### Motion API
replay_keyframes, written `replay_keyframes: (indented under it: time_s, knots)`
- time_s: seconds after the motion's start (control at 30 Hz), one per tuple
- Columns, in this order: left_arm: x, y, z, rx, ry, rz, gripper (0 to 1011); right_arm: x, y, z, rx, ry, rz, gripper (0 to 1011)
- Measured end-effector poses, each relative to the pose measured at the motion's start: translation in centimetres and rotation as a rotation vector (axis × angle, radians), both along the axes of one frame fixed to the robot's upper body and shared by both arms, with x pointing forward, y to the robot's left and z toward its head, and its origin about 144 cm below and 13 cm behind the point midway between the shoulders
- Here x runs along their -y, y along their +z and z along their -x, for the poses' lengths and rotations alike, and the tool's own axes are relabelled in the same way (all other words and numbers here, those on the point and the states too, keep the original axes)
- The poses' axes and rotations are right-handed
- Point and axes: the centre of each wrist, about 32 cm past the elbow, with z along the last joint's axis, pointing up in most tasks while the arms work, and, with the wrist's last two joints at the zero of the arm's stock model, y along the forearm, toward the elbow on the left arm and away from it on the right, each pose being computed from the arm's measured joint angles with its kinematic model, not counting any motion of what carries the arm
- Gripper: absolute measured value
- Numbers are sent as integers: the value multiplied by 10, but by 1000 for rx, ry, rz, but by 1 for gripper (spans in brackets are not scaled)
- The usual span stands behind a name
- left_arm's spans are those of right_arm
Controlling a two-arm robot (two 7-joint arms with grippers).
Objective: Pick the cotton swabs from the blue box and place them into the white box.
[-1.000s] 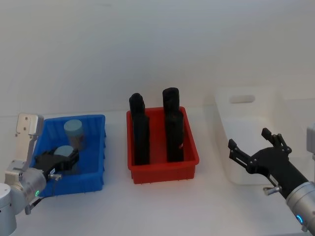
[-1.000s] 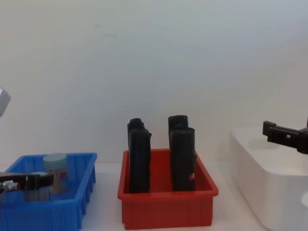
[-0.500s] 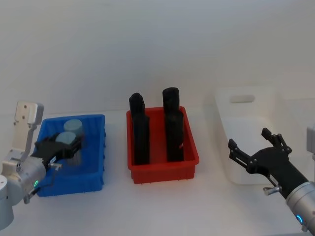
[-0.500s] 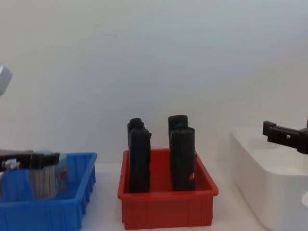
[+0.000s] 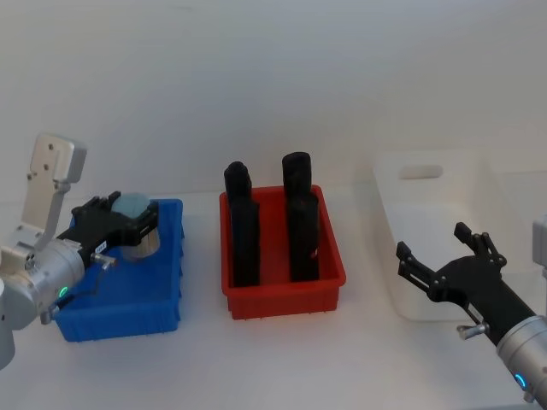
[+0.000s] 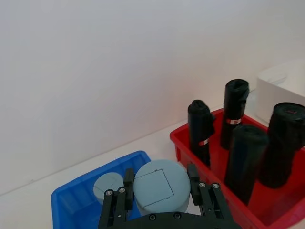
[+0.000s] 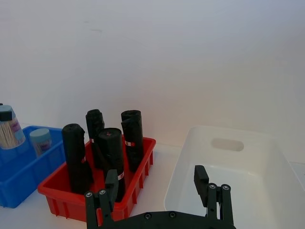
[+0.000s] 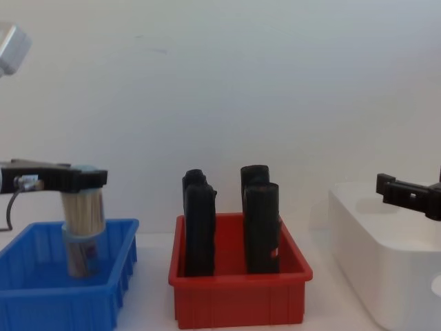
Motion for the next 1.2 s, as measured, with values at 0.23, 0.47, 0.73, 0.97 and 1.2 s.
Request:
replay_keyframes:
  time_s: [0.23, 0.47, 0.73, 0.97, 1.2]
  knots:
    - [5, 21, 3, -6, -65, -7, 664, 0, 0, 0, 0, 0, 0, 1002]
    - [10, 39, 5, -24, -135, -10, 664, 0, 0, 0, 0, 0, 0, 1002]
    - [16, 54, 7, -45, -210, -7, 664, 0, 0, 0, 0, 0, 0, 1002]
    - [19, 60, 8, -54, -244, -5, 664, 0, 0, 0, 0, 0, 0, 1002]
    - [20, 64, 9, -60, -264, -4, 664, 0, 0, 0, 0, 0, 0, 1002]
